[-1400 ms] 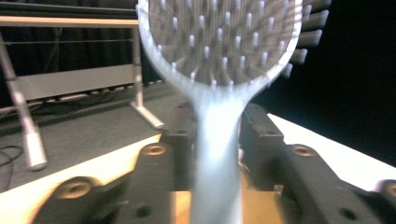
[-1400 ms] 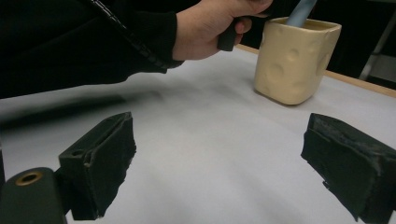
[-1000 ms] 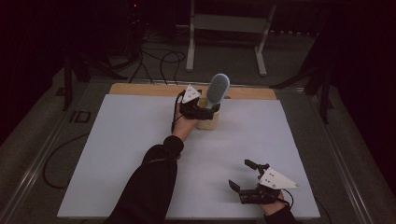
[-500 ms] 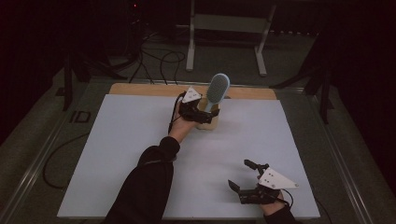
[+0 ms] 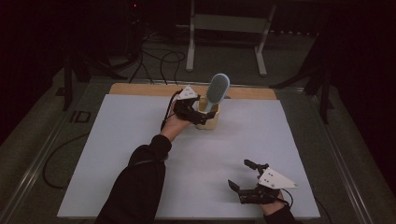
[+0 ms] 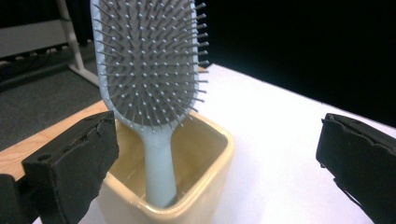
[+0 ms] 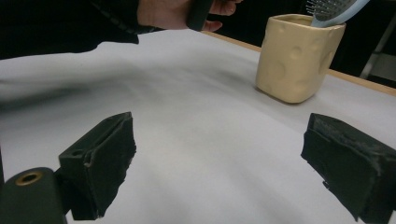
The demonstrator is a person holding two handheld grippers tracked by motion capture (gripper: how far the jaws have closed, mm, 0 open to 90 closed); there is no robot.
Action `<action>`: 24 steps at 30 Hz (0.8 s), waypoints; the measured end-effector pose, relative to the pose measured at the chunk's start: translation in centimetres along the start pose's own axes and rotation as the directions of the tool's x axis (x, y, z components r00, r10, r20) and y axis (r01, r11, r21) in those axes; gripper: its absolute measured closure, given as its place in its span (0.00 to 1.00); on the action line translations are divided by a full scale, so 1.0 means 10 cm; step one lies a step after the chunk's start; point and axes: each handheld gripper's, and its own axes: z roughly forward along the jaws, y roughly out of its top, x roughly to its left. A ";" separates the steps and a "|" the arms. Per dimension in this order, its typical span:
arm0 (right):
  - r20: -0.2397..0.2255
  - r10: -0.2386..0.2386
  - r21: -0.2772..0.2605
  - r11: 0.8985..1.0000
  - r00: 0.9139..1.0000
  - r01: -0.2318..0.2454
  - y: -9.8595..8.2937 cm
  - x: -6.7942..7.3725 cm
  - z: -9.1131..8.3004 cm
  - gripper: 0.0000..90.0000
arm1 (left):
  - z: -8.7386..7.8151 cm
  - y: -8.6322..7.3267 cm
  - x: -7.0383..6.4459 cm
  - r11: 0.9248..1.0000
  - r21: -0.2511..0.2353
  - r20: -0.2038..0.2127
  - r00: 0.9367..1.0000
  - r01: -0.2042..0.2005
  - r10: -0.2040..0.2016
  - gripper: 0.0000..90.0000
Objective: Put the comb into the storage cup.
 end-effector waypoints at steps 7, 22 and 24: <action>0.004 0.005 -0.001 1.000 1.000 -0.005 0.00 0.00 0.00 0.10 | -0.12 0.05 -0.01 1.000 0.011 0.029 1.000 0.003 -0.003 0.00; 0.011 -0.005 0.004 1.000 1.000 0.005 0.00 0.00 -0.01 0.10 | -0.47 -0.03 -0.03 0.999 0.047 0.056 0.998 -0.025 0.022 0.00; 0.012 0.001 0.002 1.000 1.000 -0.001 0.00 0.00 -0.01 0.10 | -0.53 -0.05 -0.02 0.999 0.044 0.054 0.998 -0.020 0.017 0.00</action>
